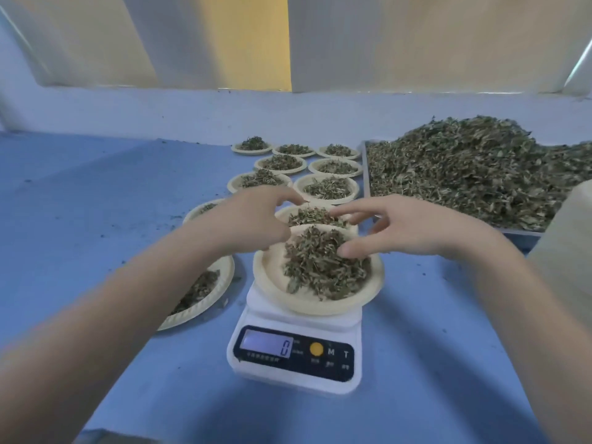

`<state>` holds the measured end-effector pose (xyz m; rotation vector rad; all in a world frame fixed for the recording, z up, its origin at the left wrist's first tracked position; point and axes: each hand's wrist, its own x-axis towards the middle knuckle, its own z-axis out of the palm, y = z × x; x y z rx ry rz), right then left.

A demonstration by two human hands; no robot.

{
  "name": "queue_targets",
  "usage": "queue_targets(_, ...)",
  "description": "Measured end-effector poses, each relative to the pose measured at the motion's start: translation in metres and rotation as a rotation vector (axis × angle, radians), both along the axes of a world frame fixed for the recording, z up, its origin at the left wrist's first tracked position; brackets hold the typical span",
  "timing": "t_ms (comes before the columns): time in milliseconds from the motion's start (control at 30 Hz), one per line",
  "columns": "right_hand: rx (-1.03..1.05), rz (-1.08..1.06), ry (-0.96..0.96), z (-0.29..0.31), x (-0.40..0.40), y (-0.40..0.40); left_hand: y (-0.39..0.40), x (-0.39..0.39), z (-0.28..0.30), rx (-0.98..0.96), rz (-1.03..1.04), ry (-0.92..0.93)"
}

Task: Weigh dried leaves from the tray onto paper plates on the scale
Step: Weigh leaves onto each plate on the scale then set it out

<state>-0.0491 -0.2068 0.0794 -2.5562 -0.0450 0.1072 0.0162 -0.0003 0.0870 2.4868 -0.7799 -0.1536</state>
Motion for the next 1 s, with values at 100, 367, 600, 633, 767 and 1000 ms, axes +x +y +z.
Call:
queue_targets(100, 0.013, -0.063, -0.137, -0.014, -0.002, -0.003, 0.004, 0.001, -0.015, -0.143, 0.074, -0.108)
queue_targets(367, 0.146, -0.218, -0.381, -0.044, -0.002, 0.004, 0.002, 0.000, -0.058, -0.459, 0.207, -0.136)
queue_targets(600, 0.183, -0.240, -0.400, -0.052, 0.001, 0.003, 0.007, 0.000, -0.064, -0.575, 0.247, -0.107)
queue_targets(633, 0.180, -0.240, -0.399, -0.052, 0.000, 0.003, 0.007, 0.000, -0.064, -0.581, 0.251, -0.101)
queue_targets(767, 0.199, -0.277, -0.402, -0.051, 0.000, 0.004, 0.010, 0.001, -0.067, -0.598, 0.269, -0.076)
queue_targets(1000, 0.344, -0.236, -0.037, -0.075, 0.003, 0.012, 0.004, -0.004, -0.074, -0.557, 0.216, 0.298)
